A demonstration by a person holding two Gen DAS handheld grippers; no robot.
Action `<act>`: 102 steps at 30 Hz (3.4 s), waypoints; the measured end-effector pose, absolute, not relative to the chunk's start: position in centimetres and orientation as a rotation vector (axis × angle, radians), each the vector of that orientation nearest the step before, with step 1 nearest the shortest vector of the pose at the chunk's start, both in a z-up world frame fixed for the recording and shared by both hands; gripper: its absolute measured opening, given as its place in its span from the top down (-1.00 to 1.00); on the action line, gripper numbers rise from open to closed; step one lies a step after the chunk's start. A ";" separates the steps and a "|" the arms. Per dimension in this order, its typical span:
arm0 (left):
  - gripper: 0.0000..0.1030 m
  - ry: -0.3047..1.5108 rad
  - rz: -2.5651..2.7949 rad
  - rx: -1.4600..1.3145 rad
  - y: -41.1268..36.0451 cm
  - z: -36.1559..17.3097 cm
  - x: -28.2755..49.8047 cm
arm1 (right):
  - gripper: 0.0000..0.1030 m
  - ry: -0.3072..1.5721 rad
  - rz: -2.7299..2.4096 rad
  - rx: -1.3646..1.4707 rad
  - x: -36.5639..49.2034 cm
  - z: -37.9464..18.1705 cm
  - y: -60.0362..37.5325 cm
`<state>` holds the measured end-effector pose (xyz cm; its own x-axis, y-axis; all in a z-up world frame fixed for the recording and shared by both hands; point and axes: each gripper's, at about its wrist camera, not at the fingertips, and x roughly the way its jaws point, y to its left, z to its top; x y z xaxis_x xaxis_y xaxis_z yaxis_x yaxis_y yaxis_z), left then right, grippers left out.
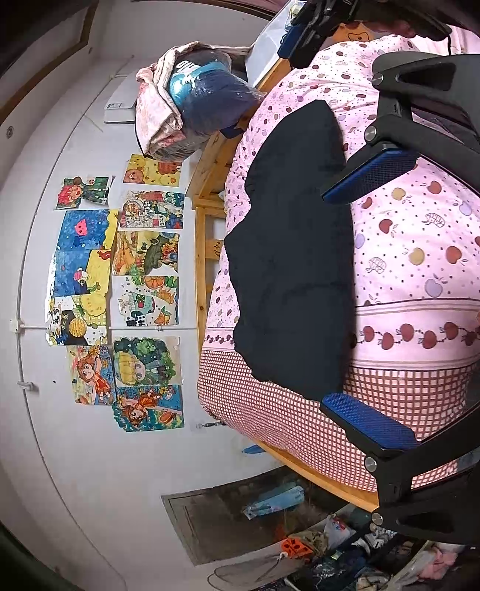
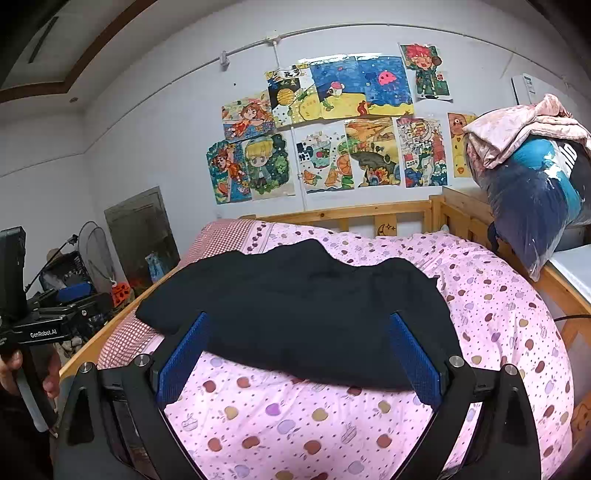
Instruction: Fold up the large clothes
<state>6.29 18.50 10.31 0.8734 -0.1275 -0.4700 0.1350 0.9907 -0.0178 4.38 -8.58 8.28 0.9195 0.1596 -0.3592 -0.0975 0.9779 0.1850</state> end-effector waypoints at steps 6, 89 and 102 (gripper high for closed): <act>-1.00 0.488 -0.142 -0.011 18.6 9.3 5.0 | -0.85 0.392 0.125 0.145 3.0 7.3 -7.3; -1.00 0.504 -0.126 -0.007 18.2 5.3 4.5 | -0.86 0.426 0.086 0.144 2.8 2.5 -5.2; -1.00 0.504 -0.126 -0.006 18.2 5.4 4.5 | -0.86 0.426 0.086 0.144 2.9 2.5 -5.2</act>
